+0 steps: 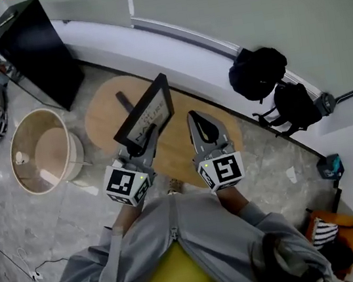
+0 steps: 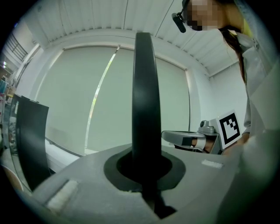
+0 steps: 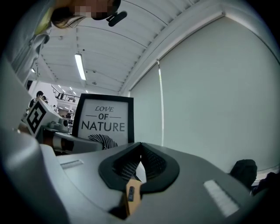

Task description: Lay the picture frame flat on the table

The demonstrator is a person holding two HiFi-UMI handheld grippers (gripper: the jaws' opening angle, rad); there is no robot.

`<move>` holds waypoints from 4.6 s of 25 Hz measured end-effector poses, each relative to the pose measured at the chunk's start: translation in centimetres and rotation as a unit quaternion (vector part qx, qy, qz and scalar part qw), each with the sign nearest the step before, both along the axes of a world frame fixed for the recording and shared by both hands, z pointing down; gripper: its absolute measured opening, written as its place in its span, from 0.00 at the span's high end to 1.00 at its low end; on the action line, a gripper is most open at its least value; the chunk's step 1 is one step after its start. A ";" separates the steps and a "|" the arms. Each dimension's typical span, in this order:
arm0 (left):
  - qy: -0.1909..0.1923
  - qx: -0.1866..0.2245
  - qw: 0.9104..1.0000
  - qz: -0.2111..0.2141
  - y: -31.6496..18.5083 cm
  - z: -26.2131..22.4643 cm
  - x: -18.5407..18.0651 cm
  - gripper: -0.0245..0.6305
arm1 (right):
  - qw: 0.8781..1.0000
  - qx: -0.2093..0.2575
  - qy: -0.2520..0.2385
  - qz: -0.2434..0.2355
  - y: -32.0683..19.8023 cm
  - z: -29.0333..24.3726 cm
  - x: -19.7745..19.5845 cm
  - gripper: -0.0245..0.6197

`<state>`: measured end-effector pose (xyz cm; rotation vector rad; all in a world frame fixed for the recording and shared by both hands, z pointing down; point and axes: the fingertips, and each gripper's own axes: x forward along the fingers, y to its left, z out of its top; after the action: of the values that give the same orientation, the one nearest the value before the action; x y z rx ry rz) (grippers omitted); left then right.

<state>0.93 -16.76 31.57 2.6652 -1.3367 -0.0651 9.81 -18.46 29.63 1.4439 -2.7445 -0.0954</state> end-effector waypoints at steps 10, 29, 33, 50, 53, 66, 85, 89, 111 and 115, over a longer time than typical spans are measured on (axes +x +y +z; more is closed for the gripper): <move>-0.002 0.002 0.992 0.129 -2.6 -0.5 3.6 0.95 | 0.999 -0.020 -0.003 -0.028 -2.1 0.4 1.7 0.86; -0.062 0.037 0.926 0.370 -2.8 -1.3 5.0 0.95 | 0.994 -0.024 -0.010 -0.107 -2.1 -1.4 1.0 0.78; -0.060 0.037 0.922 0.381 -3.1 -1.3 4.8 0.95 | 0.992 -0.019 -0.020 -0.119 -2.0 -1.6 0.8 0.82; 0.024 0.040 0.975 0.216 -7.7 -3.1 -0.1 0.71 | 0.999 0.025 -0.043 -0.016 -3.0 -2.2 0.8 0.84; 0.023 0.026 0.981 0.191 -8.1 -2.3 -1.5 0.72 | 0.999 0.019 -0.035 -0.007 -3.5 -0.8 1.4 0.84; 0.015 -0.053 0.988 0.145 -9.1 5.1 -3.8 0.81 | 0.995 -0.088 -0.045 -0.024 -5.8 6.6 -0.4 0.84; 0.006 -0.119 0.984 0.134 -18.4 25.9 -3.3 0.81 | 0.984 -0.168 -0.051 0.010 -15.5 27.5 0.4 0.83; -0.006 -0.131 0.983 0.126 -20.7 30.9 -3.6 0.81 | 0.981 -0.185 -0.053 0.013 -17.8 32.8 0.1 0.83; -0.049 -0.293 0.949 0.103 -25.1 50.6 -4.1 0.81 | 0.937 -0.348 0.013 0.028 -22.6 52.3 -0.7 0.83; -0.069 -0.312 0.941 0.107 -25.1 52.3 -3.9 0.81 | 0.927 -0.373 0.022 0.037 -22.6 54.2 -0.5 0.83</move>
<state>-2.98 -41.87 83.91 2.2635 -0.8857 0.4961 9.27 -41.02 83.88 1.2665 -2.2590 0.8108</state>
